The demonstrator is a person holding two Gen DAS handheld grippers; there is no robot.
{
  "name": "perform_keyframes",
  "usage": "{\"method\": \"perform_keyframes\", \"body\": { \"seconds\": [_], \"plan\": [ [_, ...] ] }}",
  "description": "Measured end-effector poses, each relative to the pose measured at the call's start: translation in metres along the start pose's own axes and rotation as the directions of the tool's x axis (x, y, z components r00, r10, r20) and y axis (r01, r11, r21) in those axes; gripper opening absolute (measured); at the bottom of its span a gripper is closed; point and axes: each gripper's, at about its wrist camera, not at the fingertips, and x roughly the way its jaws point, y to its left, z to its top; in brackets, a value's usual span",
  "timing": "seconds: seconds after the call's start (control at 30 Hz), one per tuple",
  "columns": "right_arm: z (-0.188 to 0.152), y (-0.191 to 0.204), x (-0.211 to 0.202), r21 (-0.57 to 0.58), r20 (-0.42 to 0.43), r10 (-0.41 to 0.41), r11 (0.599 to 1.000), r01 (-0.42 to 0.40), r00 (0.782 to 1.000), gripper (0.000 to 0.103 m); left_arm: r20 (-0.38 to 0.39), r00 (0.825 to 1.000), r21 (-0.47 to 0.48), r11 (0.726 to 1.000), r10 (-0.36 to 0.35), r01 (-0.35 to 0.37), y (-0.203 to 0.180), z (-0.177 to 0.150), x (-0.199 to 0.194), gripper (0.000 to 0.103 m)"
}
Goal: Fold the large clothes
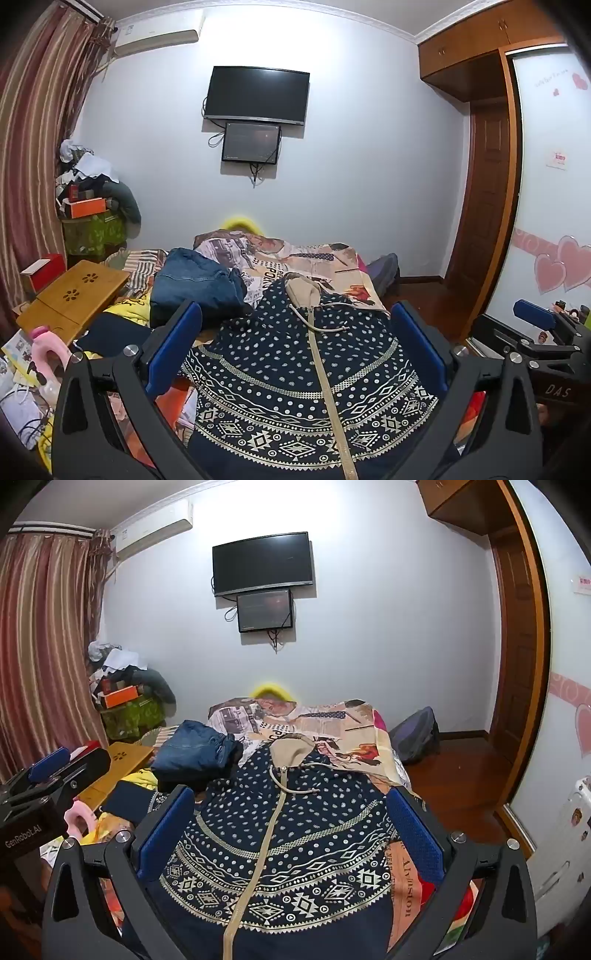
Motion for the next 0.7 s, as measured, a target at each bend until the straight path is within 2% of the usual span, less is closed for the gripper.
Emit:
{"method": "perform_keyframes", "body": {
  "seconds": [0.7],
  "plan": [
    [-0.0010,0.0010,0.0035,-0.009,-0.009,-0.002,1.000,0.002,1.000,0.103,-0.016,1.000,0.000,1.000,-0.010,0.010,0.0047,-0.0059,0.0086,0.103]
  ]
}}
